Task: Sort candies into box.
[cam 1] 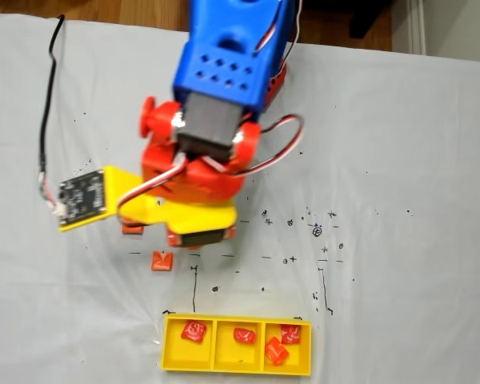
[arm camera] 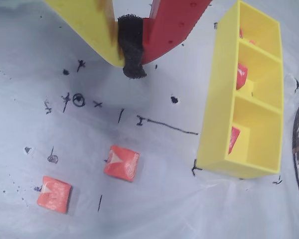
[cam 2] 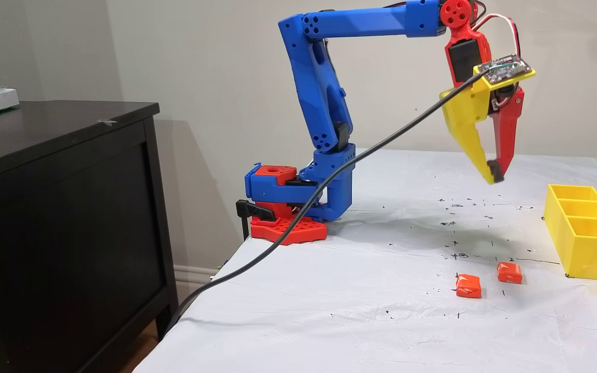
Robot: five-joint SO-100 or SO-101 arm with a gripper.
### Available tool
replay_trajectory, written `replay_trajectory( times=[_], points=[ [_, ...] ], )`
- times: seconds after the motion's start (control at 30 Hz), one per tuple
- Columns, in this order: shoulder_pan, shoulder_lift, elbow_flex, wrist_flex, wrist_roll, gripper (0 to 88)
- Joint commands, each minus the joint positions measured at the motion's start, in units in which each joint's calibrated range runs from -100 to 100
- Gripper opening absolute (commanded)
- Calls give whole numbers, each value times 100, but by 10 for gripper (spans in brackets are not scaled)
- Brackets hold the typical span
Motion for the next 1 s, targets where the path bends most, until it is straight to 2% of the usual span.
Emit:
replay_trajectory(
  times=[0.0, 0.23, 0.57, 0.83, 0.97],
  points=[
    [411, 674, -632, -110, 171, 2],
    [719, 2056, -1925, 414, 313, 2],
    [846, 2353, -1870, 111, 317, 2],
    [810, 2701, -2162, 291, 381, 4],
    [792, 2777, -2153, 266, 366, 104]
  ],
)
